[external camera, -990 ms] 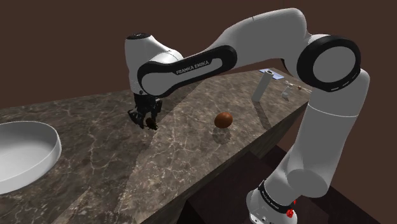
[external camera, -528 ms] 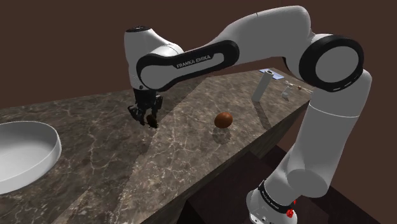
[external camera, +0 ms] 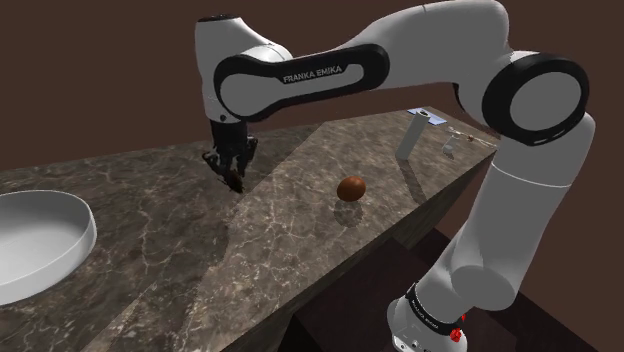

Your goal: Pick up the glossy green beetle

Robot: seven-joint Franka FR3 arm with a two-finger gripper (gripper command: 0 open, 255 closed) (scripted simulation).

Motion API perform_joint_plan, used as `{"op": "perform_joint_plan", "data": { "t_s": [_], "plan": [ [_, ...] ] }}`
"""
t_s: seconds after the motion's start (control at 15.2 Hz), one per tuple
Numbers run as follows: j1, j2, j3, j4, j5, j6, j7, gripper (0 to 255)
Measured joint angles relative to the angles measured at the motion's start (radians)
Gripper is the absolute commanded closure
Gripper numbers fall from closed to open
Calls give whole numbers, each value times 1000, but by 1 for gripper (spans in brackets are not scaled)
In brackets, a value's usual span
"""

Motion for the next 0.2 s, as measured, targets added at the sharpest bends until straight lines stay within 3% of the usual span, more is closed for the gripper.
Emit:
{"op": "perform_joint_plan", "data": {
  "t_s": [0.2],
  "plan": [
    [-1,-7,1,25,5,-31,-6,255]
  ]
}}
